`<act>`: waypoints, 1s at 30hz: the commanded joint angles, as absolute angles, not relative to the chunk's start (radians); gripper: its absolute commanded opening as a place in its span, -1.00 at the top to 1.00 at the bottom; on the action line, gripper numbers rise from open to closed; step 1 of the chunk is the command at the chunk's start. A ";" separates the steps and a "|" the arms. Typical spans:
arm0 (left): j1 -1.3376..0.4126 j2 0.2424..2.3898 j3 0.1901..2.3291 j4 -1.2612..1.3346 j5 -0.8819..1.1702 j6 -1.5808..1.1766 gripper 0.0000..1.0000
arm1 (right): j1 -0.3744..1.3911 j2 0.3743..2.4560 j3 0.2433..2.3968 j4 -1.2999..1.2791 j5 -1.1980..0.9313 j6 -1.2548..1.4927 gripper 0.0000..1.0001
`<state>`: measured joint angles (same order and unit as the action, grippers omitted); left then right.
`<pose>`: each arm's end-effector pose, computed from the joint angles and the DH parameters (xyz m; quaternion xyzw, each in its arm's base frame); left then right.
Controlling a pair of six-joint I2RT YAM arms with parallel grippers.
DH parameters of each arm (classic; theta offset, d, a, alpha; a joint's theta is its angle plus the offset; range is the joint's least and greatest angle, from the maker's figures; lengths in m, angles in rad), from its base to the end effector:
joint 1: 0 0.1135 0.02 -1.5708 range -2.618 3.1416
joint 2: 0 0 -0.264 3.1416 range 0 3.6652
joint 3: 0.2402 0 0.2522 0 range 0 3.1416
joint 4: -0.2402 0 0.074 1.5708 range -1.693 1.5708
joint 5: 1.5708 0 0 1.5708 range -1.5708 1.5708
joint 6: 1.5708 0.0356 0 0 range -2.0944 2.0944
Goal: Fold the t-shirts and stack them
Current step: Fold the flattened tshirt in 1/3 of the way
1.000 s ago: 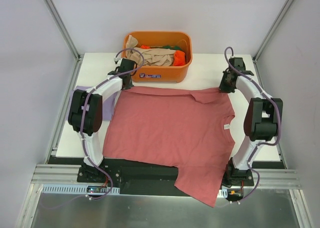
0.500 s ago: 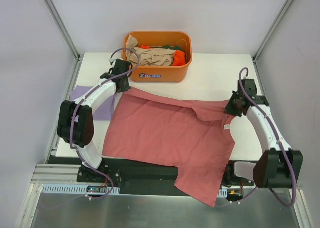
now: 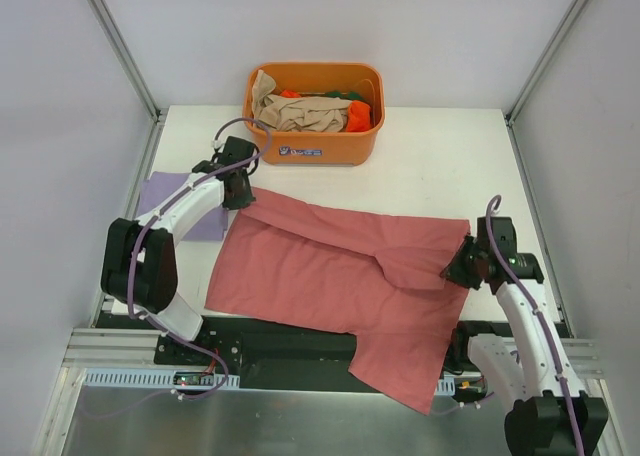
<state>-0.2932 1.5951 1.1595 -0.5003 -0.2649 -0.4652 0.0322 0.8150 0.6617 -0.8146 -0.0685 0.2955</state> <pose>0.3263 -0.0888 0.2412 -0.1220 0.9347 0.0020 0.3339 0.1521 0.0073 0.2373 0.1152 0.9474 0.0807 0.2874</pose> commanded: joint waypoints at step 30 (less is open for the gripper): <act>-0.308 1.927 1.401 -0.509 0.014 -0.509 -0.98 | -0.018 1.695 1.066 -0.528 -0.113 0.020 -0.93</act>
<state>-0.3386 1.9141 1.3937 -0.5098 0.0017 -0.4820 0.0227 1.5887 0.9691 -0.5285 -0.1532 0.0647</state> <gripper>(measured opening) 0.990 0.963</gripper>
